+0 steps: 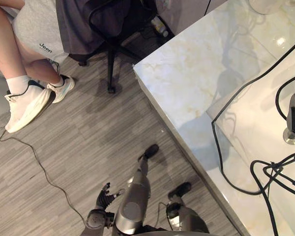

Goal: Organize washtable

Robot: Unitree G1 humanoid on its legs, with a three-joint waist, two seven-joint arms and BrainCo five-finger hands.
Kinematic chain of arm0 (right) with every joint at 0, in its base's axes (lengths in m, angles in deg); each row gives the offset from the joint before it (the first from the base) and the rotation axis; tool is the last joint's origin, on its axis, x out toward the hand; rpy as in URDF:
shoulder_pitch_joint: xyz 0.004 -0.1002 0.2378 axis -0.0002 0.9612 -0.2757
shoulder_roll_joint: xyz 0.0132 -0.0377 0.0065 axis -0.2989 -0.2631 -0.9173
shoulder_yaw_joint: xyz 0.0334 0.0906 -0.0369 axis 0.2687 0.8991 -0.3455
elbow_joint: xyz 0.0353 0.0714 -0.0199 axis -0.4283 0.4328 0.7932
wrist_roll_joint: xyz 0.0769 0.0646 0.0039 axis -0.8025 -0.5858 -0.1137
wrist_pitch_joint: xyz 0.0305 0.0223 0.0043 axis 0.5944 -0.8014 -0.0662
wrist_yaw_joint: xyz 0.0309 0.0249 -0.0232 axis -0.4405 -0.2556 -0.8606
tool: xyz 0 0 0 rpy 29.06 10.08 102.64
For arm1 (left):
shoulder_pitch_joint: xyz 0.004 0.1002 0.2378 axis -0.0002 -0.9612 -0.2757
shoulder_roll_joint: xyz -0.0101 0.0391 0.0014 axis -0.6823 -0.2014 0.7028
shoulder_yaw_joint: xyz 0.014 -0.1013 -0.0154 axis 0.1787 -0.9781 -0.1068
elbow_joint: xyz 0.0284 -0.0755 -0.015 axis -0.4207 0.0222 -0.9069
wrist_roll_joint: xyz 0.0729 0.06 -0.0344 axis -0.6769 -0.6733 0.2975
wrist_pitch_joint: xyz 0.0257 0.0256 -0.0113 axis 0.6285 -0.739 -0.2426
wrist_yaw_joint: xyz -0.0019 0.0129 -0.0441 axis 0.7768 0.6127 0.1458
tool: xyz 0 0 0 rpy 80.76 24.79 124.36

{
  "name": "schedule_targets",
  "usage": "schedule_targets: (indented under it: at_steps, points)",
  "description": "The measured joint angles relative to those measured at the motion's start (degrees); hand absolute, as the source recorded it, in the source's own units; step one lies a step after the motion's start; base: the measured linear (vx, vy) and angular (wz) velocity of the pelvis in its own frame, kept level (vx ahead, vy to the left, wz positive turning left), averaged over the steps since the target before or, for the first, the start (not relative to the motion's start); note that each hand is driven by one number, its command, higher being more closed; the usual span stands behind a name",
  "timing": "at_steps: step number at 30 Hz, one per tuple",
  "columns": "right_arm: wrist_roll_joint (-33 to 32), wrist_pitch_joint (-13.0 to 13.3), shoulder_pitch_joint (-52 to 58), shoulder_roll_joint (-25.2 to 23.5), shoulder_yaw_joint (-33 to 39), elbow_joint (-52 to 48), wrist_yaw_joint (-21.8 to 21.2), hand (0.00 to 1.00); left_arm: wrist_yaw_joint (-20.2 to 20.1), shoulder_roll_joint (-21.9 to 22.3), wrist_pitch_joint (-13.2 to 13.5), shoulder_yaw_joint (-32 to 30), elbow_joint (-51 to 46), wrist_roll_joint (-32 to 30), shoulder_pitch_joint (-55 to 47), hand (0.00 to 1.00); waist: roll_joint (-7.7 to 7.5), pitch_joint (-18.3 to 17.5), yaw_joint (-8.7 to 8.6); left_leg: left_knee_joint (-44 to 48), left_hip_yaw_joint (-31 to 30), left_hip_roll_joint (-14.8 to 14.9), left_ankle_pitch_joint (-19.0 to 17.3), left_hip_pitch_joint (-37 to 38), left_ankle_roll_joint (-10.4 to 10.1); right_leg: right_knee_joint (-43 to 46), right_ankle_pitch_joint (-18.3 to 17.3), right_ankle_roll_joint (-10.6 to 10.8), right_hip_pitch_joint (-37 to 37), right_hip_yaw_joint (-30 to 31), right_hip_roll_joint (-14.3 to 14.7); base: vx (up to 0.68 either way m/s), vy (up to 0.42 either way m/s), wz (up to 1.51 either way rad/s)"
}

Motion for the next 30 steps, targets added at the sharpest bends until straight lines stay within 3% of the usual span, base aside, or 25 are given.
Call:
schedule_targets:
  at_steps: [4,16,17,30]
  points:
    - [-0.94,0.23,0.00,0.00,0.00,1.64,-0.01,1.00,0.02,-0.03,0.03,1.18,0.00,0.46,0.03,0.00,0.64,-0.35,0.57,0.01,0.06,-0.05,0.03,-0.02,0.03,-0.10,0.01,0.02,-0.12,0.13,-0.09,0.00,0.006,-0.01]
    - [-2.28,0.22,0.02,-1.21,0.02,4.39,-0.11,1.00,0.05,-0.13,0.01,1.53,0.09,1.49,0.04,0.00,0.64,-0.35,0.60,0.21,0.62,-0.32,0.10,-0.33,0.09,-0.13,0.09,0.13,-0.50,0.42,-0.49,0.00,0.000,0.00]
    - [-2.34,0.22,0.05,-1.31,0.02,4.39,-0.11,0.00,0.06,-0.12,0.05,1.53,0.24,1.93,0.04,0.00,0.64,-0.35,0.59,0.26,0.65,-0.32,0.10,-0.33,0.09,-0.12,0.09,0.12,-0.49,0.44,-0.49,0.00,0.000,0.00]
    - [-2.89,0.64,0.85,-1.95,0.10,4.40,-0.18,0.00,0.09,-0.12,0.07,1.55,0.51,2.42,0.04,0.00,0.65,-0.34,0.51,0.81,0.64,-0.74,0.10,-0.30,0.09,-0.12,0.20,0.21,-0.24,0.38,-0.74,0.00,0.000,0.00]
